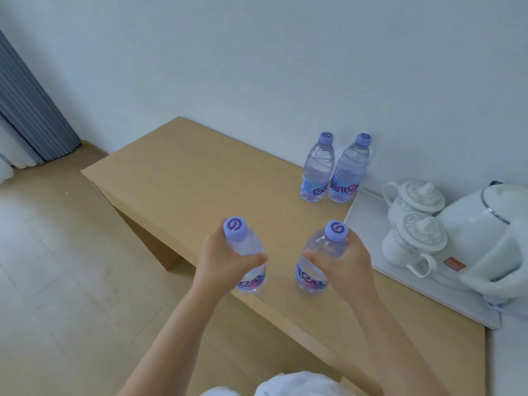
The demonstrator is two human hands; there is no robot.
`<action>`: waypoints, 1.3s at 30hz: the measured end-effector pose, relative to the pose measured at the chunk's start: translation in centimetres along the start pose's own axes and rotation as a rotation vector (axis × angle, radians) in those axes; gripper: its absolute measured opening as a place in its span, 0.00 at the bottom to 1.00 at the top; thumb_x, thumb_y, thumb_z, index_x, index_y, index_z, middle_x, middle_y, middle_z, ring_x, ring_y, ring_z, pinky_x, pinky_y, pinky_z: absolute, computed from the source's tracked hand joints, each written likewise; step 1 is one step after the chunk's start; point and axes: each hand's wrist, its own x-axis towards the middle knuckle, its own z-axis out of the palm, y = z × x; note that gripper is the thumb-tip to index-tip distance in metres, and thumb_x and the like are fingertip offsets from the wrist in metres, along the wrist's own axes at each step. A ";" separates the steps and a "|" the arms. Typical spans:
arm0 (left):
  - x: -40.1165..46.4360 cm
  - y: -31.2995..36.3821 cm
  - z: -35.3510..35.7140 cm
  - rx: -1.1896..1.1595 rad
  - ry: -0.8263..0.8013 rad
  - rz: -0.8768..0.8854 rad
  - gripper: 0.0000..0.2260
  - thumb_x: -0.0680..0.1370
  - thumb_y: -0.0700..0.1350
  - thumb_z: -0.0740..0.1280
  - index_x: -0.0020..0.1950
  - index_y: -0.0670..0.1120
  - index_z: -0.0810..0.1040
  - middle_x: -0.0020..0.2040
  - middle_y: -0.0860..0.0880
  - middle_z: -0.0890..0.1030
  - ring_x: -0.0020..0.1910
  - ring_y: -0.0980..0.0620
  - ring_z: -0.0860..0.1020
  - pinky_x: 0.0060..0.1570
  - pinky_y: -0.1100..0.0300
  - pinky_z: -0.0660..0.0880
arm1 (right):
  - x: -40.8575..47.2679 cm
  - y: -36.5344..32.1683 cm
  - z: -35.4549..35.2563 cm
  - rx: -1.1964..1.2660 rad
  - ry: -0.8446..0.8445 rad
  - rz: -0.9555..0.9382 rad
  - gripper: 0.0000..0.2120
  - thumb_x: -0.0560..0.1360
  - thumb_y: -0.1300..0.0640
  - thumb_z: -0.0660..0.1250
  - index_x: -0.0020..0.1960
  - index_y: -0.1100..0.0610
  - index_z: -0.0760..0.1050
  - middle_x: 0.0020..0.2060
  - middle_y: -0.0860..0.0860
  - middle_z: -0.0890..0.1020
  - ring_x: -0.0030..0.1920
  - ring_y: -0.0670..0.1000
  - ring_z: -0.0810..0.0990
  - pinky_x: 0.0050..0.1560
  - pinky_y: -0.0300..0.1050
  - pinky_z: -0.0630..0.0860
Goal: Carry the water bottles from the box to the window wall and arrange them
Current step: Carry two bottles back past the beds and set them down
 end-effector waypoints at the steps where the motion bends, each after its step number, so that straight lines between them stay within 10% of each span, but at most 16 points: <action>1: 0.9 0.1 0.5 -0.001 -0.026 0.004 0.20 0.56 0.45 0.77 0.44 0.54 0.74 0.38 0.57 0.78 0.37 0.61 0.76 0.40 0.60 0.75 | 1.0 -0.1 0.1 0.000 0.024 0.004 0.16 0.63 0.58 0.76 0.48 0.52 0.76 0.46 0.50 0.81 0.47 0.48 0.80 0.48 0.43 0.76; 6: 4.9 -0.3 2.3 0.023 -0.130 0.031 0.20 0.60 0.40 0.78 0.44 0.55 0.74 0.34 0.68 0.77 0.32 0.68 0.74 0.30 0.75 0.70 | 5.9 -0.5 0.8 -0.030 0.117 0.023 0.17 0.62 0.54 0.76 0.47 0.48 0.75 0.47 0.49 0.81 0.47 0.47 0.80 0.49 0.44 0.76; 20: 15.2 1.7 7.6 0.051 -0.400 0.071 0.20 0.59 0.43 0.77 0.44 0.56 0.72 0.38 0.57 0.78 0.34 0.62 0.76 0.35 0.66 0.71 | 17.4 -0.9 0.2 -0.101 0.408 -0.030 0.24 0.65 0.55 0.77 0.53 0.45 0.67 0.52 0.49 0.74 0.51 0.46 0.74 0.44 0.26 0.66; 28: 18.1 4.0 11.5 -0.038 -0.405 0.167 0.22 0.62 0.46 0.78 0.45 0.62 0.69 0.50 0.58 0.74 0.43 0.76 0.72 0.36 0.79 0.68 | 17.1 -0.2 1.1 -0.144 0.451 0.023 0.29 0.65 0.51 0.77 0.61 0.50 0.67 0.55 0.49 0.73 0.57 0.49 0.74 0.57 0.43 0.72; 39: 18.7 2.4 9.4 0.191 -0.478 0.252 0.24 0.61 0.61 0.73 0.51 0.57 0.68 0.49 0.63 0.68 0.44 0.71 0.72 0.35 0.66 0.66 | 9.9 -0.6 2.0 -0.034 0.612 0.230 0.25 0.76 0.50 0.65 0.69 0.52 0.62 0.58 0.46 0.72 0.59 0.45 0.71 0.59 0.41 0.68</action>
